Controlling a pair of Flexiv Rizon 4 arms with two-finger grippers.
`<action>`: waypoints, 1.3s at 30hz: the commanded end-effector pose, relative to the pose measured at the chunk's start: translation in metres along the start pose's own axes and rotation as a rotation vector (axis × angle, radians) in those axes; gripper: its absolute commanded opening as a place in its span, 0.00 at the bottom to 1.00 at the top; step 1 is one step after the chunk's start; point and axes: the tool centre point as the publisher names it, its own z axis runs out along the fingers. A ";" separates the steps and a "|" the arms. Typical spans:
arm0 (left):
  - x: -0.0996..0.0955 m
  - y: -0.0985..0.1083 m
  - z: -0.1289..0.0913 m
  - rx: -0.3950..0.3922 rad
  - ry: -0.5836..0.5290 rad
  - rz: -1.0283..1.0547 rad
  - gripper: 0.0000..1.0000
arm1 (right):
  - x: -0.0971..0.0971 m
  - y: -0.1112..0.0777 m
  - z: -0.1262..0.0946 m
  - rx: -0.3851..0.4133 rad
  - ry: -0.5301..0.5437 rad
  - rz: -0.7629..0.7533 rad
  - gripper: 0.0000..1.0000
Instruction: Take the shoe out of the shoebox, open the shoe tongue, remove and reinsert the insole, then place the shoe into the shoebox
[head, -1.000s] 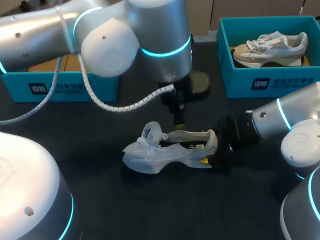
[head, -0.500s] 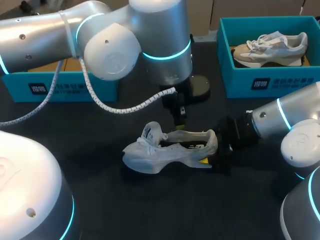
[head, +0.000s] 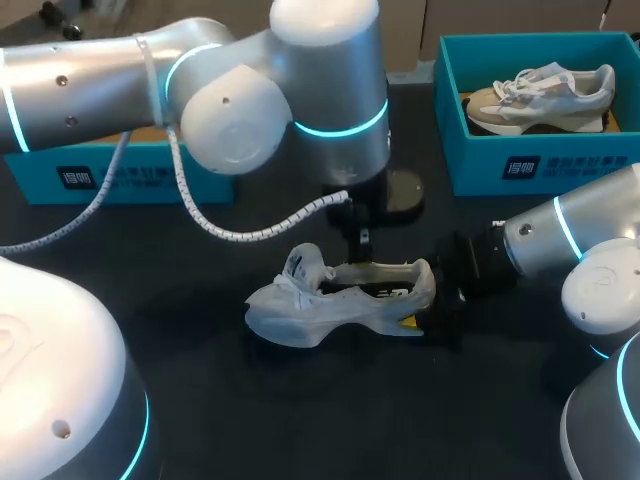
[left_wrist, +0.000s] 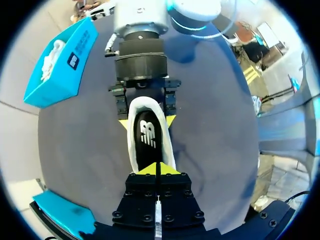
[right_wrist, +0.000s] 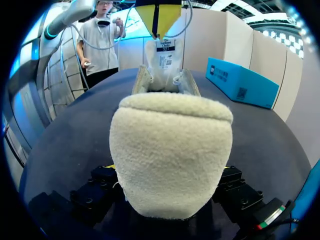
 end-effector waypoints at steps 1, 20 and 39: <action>-0.002 -0.003 0.016 0.001 -0.007 0.050 0.00 | 0.000 0.000 0.001 0.002 -0.002 -0.001 0.00; -0.008 -0.010 0.066 0.003 0.067 0.085 0.00 | 0.000 0.000 0.001 0.002 -0.002 -0.001 0.00; -0.001 -0.005 0.086 -0.011 0.118 0.099 0.29 | 0.000 0.000 0.001 0.002 -0.002 -0.001 0.00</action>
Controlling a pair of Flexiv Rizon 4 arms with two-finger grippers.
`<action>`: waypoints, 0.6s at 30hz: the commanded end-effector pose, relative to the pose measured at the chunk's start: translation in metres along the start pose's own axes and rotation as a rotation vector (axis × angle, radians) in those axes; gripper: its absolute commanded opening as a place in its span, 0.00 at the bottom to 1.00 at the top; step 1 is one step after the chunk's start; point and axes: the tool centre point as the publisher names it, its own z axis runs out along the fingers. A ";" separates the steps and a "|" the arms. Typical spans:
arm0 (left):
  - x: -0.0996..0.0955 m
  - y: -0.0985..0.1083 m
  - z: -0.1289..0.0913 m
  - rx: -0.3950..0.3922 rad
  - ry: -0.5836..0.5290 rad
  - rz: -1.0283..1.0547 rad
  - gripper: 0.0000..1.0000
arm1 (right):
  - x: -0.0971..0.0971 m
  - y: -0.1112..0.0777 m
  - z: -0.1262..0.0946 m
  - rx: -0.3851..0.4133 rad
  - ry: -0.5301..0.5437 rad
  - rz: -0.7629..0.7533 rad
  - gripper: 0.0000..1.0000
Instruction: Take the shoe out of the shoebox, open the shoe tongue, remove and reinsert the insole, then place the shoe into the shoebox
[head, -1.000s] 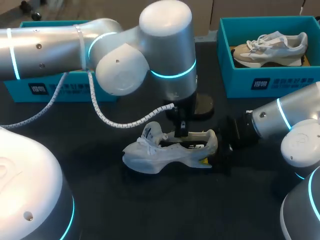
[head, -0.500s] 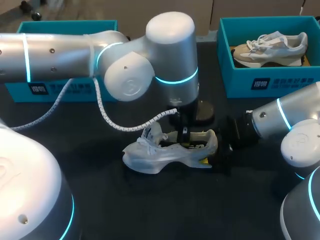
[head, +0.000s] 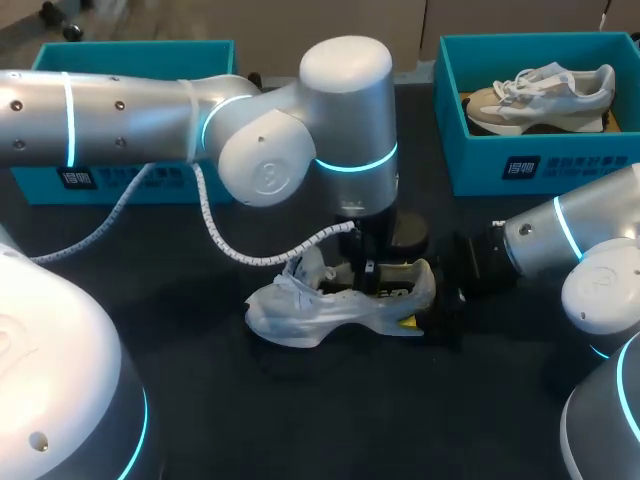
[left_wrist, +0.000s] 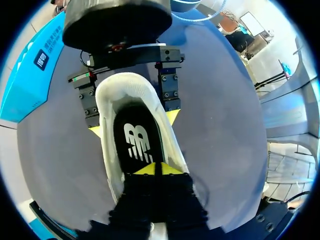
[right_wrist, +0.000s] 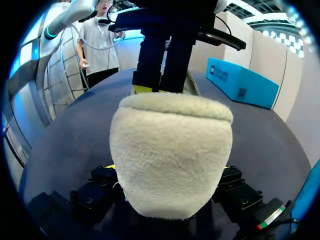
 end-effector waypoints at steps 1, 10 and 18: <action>0.002 -0.003 0.004 -0.009 -0.005 -0.001 0.34 | 0.000 0.000 0.001 0.002 -0.002 -0.001 0.00; 0.001 -0.004 0.015 -0.012 0.001 0.003 0.36 | 0.000 0.000 0.001 0.002 -0.002 -0.001 0.00; -0.005 -0.003 0.023 0.000 -0.034 0.001 0.36 | 0.000 0.000 0.001 0.002 -0.002 -0.001 0.00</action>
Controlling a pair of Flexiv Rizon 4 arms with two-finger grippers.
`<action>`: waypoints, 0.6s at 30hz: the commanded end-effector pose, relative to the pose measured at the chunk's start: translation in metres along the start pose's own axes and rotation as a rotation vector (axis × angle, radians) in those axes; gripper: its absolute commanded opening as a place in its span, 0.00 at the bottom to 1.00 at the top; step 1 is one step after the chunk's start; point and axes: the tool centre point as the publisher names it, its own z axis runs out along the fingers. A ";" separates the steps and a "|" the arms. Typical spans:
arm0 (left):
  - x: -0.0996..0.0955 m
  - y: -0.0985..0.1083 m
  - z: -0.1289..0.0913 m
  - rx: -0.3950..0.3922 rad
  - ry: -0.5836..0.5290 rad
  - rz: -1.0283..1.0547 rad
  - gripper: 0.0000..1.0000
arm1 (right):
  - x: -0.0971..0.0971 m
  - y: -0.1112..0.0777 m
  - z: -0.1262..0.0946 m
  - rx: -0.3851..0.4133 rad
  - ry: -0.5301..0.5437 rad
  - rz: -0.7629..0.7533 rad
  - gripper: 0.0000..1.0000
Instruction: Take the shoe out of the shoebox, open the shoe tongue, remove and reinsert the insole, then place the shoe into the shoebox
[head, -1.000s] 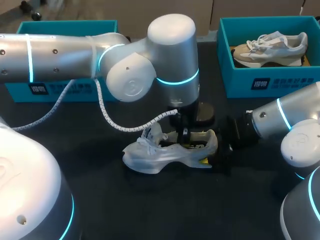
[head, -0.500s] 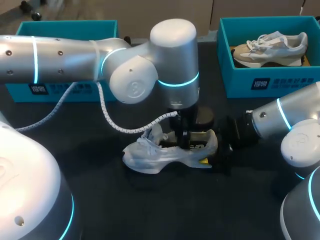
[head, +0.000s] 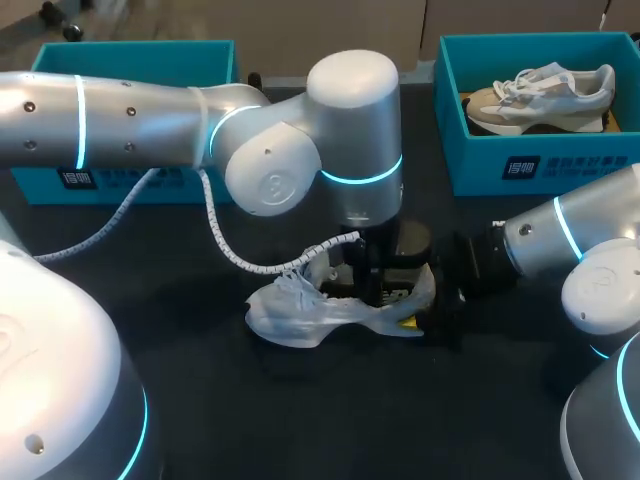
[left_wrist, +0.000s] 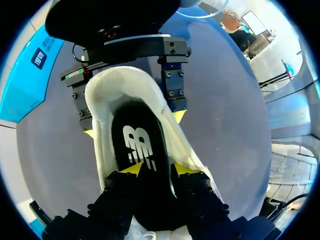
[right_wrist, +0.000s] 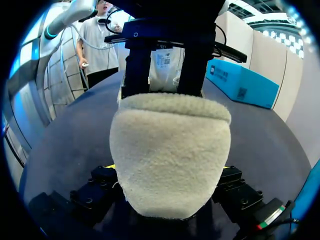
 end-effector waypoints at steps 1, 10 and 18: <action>0.000 0.001 0.009 0.004 -0.015 0.003 0.37 | -0.001 0.001 0.001 0.002 -0.001 -0.001 0.00; -0.004 0.005 0.028 -0.012 -0.077 0.005 0.48 | -0.001 0.001 0.001 0.002 -0.001 -0.001 0.00; -0.012 0.005 0.041 -0.029 -0.159 -0.006 0.40 | -0.001 0.001 0.001 0.002 -0.001 -0.001 0.00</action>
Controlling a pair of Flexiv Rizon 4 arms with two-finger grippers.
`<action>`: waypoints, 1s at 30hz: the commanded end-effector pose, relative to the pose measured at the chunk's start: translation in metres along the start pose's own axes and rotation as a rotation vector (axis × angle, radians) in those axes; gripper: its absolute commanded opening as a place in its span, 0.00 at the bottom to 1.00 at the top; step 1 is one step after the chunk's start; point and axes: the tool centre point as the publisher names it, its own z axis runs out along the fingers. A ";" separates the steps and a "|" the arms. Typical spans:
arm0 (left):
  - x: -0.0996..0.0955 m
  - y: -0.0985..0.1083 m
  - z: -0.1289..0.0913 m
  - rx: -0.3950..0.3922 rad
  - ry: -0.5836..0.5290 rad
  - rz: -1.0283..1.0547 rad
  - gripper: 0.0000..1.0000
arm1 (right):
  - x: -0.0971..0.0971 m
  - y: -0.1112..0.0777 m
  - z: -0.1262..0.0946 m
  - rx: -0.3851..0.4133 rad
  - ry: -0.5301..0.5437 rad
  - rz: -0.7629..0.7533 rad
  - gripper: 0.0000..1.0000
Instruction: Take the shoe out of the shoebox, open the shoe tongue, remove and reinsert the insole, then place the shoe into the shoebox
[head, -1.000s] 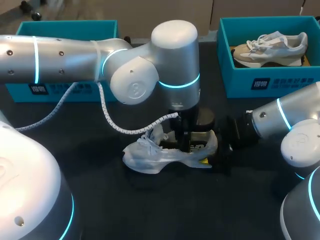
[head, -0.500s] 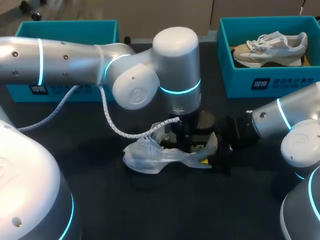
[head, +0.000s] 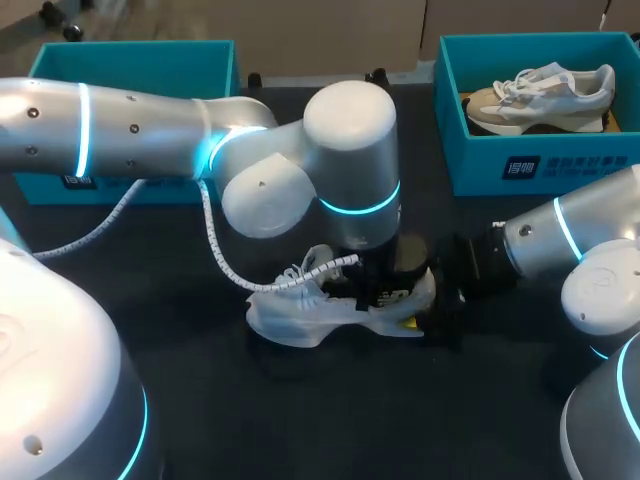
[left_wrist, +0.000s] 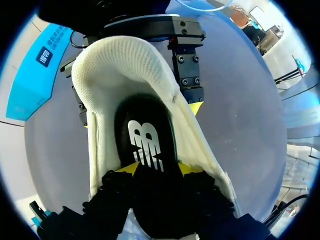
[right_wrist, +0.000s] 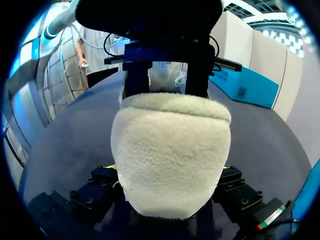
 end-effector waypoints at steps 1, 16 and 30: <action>0.001 -0.002 0.024 -0.011 -0.036 -0.002 0.39 | 0.000 0.003 0.000 0.002 -0.001 -0.002 0.00; -0.007 0.008 0.015 0.022 -0.022 -0.060 0.00 | 0.000 0.003 0.000 0.002 -0.001 -0.002 0.00; -0.005 0.015 -0.019 0.052 0.028 -0.109 0.00 | 0.000 0.003 0.000 0.002 -0.001 -0.002 0.00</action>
